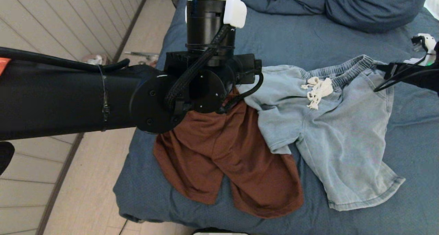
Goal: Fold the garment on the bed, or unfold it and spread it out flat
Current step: Unford the blue shorts
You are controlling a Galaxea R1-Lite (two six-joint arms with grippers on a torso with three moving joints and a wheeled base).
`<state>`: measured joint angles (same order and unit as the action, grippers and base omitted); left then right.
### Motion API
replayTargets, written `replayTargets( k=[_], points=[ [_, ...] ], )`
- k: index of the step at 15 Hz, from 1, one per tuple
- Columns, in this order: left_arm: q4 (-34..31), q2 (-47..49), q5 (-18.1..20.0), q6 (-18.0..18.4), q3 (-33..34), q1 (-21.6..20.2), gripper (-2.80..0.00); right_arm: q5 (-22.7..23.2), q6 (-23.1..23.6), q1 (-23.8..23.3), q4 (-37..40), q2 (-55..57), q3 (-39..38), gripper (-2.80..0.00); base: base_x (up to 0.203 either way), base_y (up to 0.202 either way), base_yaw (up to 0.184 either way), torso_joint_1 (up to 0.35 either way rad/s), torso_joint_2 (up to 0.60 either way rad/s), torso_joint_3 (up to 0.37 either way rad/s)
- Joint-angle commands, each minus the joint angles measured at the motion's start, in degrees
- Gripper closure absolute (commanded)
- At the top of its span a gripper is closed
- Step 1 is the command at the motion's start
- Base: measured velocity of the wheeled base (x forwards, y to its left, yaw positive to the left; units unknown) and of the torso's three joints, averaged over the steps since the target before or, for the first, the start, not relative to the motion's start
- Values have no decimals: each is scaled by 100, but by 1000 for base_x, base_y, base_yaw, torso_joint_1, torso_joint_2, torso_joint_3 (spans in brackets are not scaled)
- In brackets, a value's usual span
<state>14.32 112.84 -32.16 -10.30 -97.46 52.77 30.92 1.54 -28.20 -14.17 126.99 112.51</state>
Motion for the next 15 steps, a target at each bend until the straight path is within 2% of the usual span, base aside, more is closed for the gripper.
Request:
replayTargets(
  k=[1,3,5,6,13,14,15],
  points=[
    [9,19,-18,-7,-1,5,-280,19,5,-2,-7,28,-1,0,0,0,0,0,0,0],
    [106,169,-10,2,-10,5,-280,-484,11,-350,72,47,-7,0,0,0,0,0,0,0],
    [107,222,-10,2,-37,5,-280,-608,34,-486,141,99,-10,0,0,0,0,0,0,0],
    [114,248,-10,2,-45,5,-280,-815,180,-491,129,139,-16,-280,0,0,0,0,0,0],
    [122,247,-12,1,-41,6,-280,-843,208,-493,132,148,-21,-280,0,0,0,0,0,0],
    [211,239,-27,-7,43,5,-280,-619,-93,-478,349,21,-35,-280,0,0,0,0,0,0],
    [211,239,-27,-7,43,5,-280,-380,-440,-464,578,-132,-48,0,0,0,0,0,0,0]
  ],
)
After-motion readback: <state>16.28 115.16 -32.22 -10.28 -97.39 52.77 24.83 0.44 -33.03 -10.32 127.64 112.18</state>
